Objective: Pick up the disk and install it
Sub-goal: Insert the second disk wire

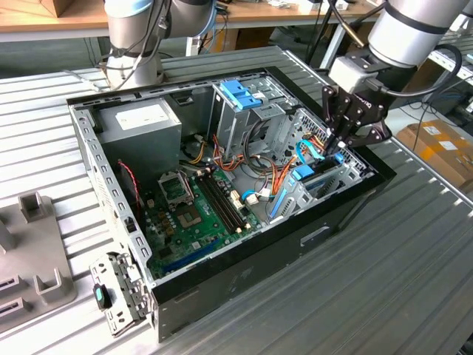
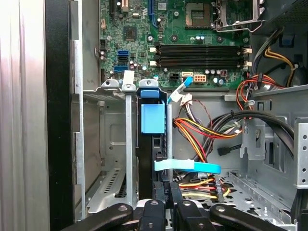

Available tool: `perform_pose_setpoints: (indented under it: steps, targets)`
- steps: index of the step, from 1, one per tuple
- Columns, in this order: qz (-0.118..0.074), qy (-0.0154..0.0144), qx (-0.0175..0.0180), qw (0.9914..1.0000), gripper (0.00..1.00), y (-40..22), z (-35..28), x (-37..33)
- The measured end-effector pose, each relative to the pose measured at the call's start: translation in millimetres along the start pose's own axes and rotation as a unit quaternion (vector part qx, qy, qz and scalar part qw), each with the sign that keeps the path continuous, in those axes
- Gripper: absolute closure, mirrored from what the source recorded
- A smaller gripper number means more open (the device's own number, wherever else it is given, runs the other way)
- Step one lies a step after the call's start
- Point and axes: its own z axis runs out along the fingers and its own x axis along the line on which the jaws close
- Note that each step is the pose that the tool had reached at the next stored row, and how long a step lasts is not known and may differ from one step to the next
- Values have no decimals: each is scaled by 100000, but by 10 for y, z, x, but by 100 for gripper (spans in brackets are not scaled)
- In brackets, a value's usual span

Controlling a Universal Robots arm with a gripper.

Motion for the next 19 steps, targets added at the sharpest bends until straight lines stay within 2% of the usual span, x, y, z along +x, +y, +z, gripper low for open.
perform_pose_setpoints:
  steps: [6,19]
  targets:
    - [8,9,2,100000,84,2,21,24]
    - [29,6,0,100000,84,26,33,25]
